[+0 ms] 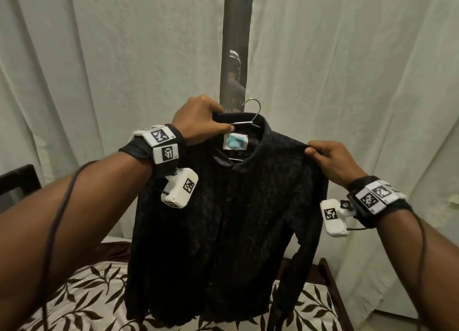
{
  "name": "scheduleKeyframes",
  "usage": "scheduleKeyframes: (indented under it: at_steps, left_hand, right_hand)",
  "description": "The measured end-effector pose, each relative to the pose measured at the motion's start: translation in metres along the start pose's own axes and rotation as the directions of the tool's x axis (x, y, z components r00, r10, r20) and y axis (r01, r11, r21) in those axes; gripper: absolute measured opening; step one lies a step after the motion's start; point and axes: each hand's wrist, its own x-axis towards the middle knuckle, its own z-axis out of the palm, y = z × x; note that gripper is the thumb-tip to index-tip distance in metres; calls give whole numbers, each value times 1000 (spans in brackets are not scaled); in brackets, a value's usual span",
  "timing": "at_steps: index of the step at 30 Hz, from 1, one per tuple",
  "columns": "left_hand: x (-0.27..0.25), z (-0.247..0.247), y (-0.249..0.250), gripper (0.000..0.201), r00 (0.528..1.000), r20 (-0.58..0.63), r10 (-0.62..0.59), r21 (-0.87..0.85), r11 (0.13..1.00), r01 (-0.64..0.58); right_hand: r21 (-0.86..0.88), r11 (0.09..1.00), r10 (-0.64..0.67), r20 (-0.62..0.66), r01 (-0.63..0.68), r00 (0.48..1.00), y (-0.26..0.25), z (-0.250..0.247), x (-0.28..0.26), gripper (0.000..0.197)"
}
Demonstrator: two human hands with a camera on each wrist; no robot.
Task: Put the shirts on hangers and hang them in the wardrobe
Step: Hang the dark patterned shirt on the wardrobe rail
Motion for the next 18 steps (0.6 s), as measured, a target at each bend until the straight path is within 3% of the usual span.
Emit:
scheduleKeyframes:
  at_steps: [3,6,11,14,18]
  left_hand:
    - [1,-5,-13,41,983,155,-94,-74,992,106]
    - [-10,1,-34,40,955,272,-119,-255,948,190]
    - [-27,43,-42,28,980,135,-148,-322,929,184]
    - [-38,68,-33,22,974,25,-227,-438,873,214]
    - [-55,93,-27,23,961,9,-276,-515,823,241]
  right_hand:
    - [0,1000,-10,-118,10,993,9,-8,-5,33]
    - [-28,1000,-12,-162,8,987,23,-21,-13,32]
    - [-16,1000,-12,-87,10,996,43,-35,-23,22]
    - [41,999,26,5,-27,1000,56,-43,-30,28]
    - [129,985,89,170,-112,981,60,-48,-53,29]
